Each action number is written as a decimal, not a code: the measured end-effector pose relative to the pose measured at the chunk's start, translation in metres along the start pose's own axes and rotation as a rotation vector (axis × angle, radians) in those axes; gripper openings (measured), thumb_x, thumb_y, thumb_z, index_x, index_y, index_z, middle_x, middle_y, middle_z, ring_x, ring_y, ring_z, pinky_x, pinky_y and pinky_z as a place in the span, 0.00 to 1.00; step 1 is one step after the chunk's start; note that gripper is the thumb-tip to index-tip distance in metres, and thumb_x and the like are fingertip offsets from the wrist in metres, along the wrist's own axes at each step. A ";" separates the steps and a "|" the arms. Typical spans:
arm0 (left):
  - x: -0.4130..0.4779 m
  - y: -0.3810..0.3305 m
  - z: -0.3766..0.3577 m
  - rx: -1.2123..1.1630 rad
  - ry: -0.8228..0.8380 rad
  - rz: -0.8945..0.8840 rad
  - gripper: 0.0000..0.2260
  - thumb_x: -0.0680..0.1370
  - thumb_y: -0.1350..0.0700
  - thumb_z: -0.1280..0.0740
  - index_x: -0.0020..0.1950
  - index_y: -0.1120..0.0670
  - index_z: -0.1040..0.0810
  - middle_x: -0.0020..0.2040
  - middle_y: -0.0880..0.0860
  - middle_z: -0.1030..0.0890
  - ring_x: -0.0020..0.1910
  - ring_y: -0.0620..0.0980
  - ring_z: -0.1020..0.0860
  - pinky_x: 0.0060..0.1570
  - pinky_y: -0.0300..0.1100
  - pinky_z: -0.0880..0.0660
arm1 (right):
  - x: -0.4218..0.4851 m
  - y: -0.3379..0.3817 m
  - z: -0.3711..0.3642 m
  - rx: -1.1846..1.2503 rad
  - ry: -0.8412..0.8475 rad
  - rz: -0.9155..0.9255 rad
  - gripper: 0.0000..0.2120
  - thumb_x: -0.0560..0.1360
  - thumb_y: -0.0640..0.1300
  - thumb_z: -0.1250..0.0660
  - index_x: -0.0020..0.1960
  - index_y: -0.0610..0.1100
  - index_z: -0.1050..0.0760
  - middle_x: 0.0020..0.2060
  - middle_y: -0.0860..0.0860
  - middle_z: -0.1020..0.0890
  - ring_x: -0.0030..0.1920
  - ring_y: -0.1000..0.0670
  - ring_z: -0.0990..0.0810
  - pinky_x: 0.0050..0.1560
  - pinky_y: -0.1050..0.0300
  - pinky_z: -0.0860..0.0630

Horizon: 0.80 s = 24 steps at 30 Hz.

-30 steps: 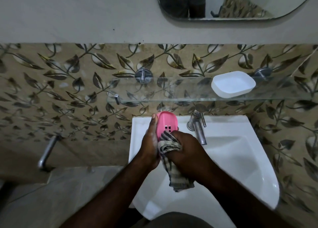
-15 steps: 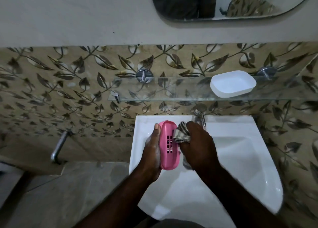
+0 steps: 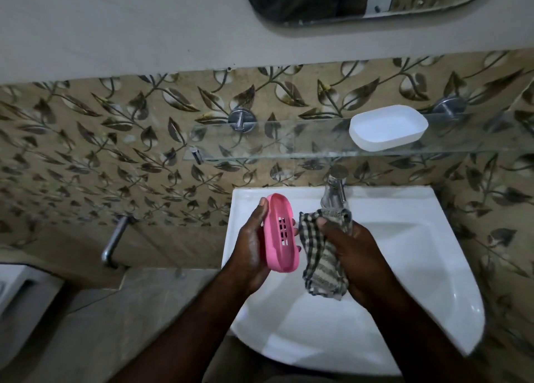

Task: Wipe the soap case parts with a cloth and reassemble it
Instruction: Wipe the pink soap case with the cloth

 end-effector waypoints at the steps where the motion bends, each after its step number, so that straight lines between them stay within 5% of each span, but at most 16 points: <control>1: -0.001 0.001 -0.002 0.013 0.008 0.000 0.28 0.74 0.40 0.36 0.64 0.59 0.25 0.49 0.59 0.16 0.46 0.57 0.18 0.51 0.52 0.23 | -0.003 -0.002 -0.004 -0.085 0.012 0.043 0.09 0.77 0.40 0.32 0.53 0.36 0.21 0.48 0.35 0.16 0.46 0.38 0.16 0.49 0.44 0.18; 4: -0.005 -0.002 -0.007 0.020 0.051 0.014 0.28 0.74 0.42 0.33 0.66 0.60 0.25 0.56 0.63 0.18 0.53 0.60 0.19 0.57 0.54 0.24 | -0.008 -0.001 -0.017 -0.261 0.028 0.158 0.08 0.74 0.42 0.27 0.50 0.40 0.20 0.45 0.40 0.15 0.46 0.41 0.15 0.51 0.39 0.19; 7: -0.004 -0.009 -0.007 0.025 0.060 -0.008 0.26 0.75 0.43 0.35 0.64 0.62 0.25 0.53 0.63 0.17 0.50 0.60 0.18 0.56 0.53 0.24 | -0.007 0.004 -0.027 -0.417 0.002 0.213 0.10 0.70 0.44 0.24 0.49 0.44 0.20 0.43 0.47 0.14 0.45 0.47 0.15 0.50 0.44 0.19; 10: 0.006 -0.015 -0.006 0.254 -0.020 -0.001 0.27 0.73 0.40 0.32 0.60 0.61 0.22 0.54 0.64 0.18 0.53 0.60 0.18 0.59 0.57 0.25 | -0.005 0.002 -0.033 -0.482 0.015 0.247 0.14 0.68 0.48 0.22 0.49 0.46 0.22 0.43 0.49 0.15 0.45 0.48 0.16 0.50 0.47 0.19; 13: 0.012 -0.019 -0.007 0.426 -0.122 -0.007 0.29 0.69 0.37 0.28 0.58 0.59 0.20 0.48 0.57 0.15 0.44 0.53 0.16 0.53 0.55 0.21 | 0.004 0.001 -0.032 -0.499 0.039 0.252 0.12 0.69 0.44 0.23 0.50 0.44 0.23 0.44 0.48 0.15 0.46 0.47 0.16 0.51 0.47 0.20; 19: 0.018 -0.023 0.013 0.370 -0.133 -0.015 0.29 0.68 0.31 0.35 0.52 0.55 0.18 0.45 0.55 0.15 0.46 0.55 0.16 0.52 0.54 0.21 | 0.013 -0.006 -0.021 -0.289 0.106 0.102 0.09 0.73 0.42 0.27 0.52 0.44 0.21 0.48 0.42 0.15 0.49 0.39 0.16 0.52 0.39 0.20; 22: 0.025 -0.028 0.027 0.152 -0.109 -0.049 0.25 0.76 0.36 0.41 0.46 0.57 0.20 0.40 0.55 0.20 0.39 0.52 0.21 0.41 0.44 0.24 | 0.020 -0.004 -0.013 0.003 0.147 -0.033 0.14 0.73 0.41 0.30 0.57 0.39 0.22 0.53 0.35 0.17 0.47 0.39 0.17 0.48 0.44 0.19; 24: 0.029 -0.025 0.030 -0.006 -0.096 -0.076 0.21 0.77 0.41 0.40 0.45 0.58 0.21 0.41 0.57 0.22 0.42 0.53 0.23 0.46 0.47 0.25 | 0.022 -0.003 -0.009 0.105 0.196 -0.090 0.16 0.74 0.40 0.32 0.60 0.36 0.24 0.55 0.35 0.18 0.48 0.39 0.17 0.45 0.47 0.18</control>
Point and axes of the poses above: each hand's wrist, its own x-axis towards the middle knuckle, its own z-axis out of the back of the hand, y = z × x, the point moved 2 cm from there along x, towards the middle knuckle
